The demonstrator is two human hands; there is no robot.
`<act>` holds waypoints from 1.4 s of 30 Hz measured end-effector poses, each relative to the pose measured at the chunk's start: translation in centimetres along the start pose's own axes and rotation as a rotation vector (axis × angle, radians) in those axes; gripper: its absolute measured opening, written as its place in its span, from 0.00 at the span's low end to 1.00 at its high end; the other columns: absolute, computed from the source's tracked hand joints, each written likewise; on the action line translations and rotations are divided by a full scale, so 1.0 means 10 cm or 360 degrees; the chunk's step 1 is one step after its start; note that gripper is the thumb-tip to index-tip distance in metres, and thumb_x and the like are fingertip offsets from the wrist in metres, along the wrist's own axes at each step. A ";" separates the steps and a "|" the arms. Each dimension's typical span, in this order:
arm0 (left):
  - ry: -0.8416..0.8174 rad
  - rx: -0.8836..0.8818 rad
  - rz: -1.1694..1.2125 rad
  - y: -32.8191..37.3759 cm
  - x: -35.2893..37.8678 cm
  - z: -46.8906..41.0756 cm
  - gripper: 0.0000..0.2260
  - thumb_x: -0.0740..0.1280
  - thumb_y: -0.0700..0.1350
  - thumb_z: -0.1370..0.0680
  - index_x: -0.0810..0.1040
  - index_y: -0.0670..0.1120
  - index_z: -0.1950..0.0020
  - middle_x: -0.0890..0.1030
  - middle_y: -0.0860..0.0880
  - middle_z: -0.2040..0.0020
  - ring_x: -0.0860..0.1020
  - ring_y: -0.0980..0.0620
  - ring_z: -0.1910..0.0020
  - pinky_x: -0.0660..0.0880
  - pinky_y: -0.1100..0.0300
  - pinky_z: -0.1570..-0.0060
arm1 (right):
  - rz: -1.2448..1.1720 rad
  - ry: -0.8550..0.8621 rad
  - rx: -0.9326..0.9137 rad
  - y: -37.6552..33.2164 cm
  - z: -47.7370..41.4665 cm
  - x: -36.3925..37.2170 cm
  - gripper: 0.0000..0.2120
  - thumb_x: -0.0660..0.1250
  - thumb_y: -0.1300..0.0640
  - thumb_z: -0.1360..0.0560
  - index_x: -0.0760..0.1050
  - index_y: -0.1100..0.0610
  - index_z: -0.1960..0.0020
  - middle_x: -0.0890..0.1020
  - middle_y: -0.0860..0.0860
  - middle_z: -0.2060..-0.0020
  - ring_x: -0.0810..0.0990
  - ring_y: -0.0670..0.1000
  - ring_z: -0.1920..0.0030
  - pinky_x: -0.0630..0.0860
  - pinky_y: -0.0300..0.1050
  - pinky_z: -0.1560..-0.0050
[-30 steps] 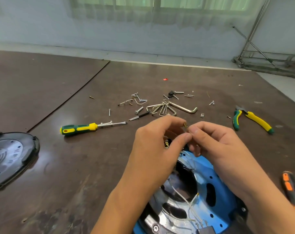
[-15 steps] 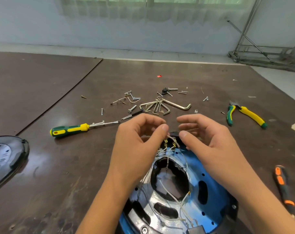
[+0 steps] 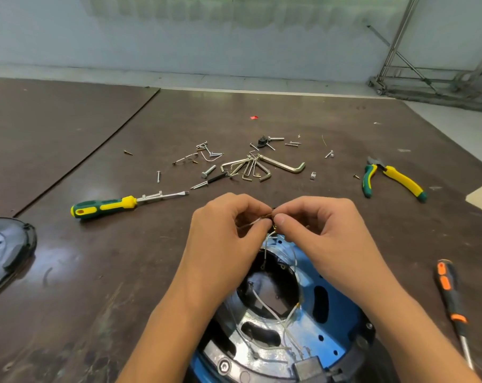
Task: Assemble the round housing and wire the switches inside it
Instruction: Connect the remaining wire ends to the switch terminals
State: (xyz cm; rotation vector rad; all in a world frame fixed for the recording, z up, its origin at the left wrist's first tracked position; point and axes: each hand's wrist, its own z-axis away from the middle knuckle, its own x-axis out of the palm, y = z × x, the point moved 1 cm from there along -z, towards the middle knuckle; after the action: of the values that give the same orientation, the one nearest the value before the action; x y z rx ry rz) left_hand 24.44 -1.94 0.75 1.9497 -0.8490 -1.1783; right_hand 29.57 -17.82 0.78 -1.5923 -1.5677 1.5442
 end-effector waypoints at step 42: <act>-0.0143 0.0139 0.0086 -0.01 0.08 0.00 0.28 0.74 0.33 0.30 0.71 0.54 0.36 0.80 0.56 0.61 0.81 0.56 0.63 0.76 0.68 0.62 | -0.0364 -0.0102 0.0281 0.05 -0.02 -0.03 0.09 0.73 0.67 0.26 0.82 0.58 0.47 0.85 0.56 0.62 0.82 0.49 0.64 0.77 0.37 0.64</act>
State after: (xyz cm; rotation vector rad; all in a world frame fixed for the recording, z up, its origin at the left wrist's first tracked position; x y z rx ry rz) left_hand 24.75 -2.51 0.31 1.9430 -1.0090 -1.2230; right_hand 29.99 -18.14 0.53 -1.2348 -1.5395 1.5718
